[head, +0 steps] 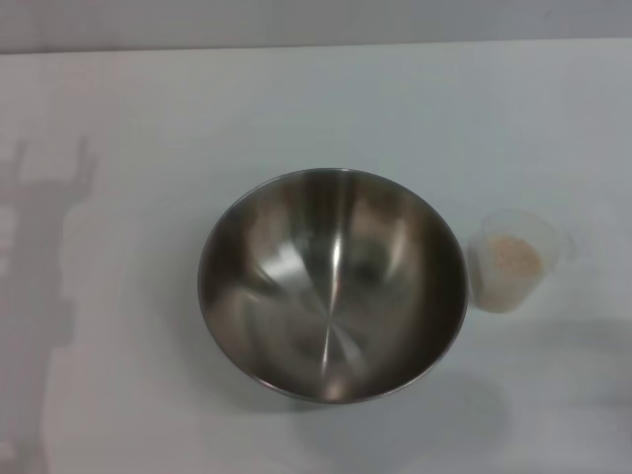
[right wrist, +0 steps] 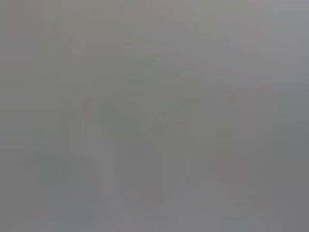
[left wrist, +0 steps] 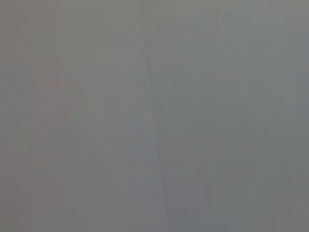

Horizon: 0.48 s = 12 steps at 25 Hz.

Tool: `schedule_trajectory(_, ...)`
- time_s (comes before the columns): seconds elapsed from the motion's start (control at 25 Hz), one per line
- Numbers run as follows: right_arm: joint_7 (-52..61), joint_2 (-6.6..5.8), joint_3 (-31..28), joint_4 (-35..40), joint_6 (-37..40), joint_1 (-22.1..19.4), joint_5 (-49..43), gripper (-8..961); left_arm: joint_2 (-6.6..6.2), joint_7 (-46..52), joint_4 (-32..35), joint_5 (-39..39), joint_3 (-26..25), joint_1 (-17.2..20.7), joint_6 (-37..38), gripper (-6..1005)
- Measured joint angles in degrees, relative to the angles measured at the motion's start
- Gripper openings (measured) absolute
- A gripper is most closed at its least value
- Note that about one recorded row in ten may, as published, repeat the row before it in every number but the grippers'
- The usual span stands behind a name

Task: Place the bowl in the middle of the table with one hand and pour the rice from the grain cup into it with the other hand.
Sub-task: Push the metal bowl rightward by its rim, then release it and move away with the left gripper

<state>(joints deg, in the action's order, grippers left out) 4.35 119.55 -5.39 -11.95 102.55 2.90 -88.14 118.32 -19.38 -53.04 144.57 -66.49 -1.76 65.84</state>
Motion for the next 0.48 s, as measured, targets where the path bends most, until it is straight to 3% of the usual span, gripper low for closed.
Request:
schedule_trajectory(0.12,0.0,-0.01,1.9,0.7,0.7,-0.4,0.0,772,0.20,1.3,7.4,0.3,0.9,-1.3,3.5,807)
schedule_trajectory(0.48,-4.7,0.07,8.1,1.0,1.3,-2.7,0.0,772,0.33,6.0,14.5,-0.1,1.8,-1.9,4.8,804)
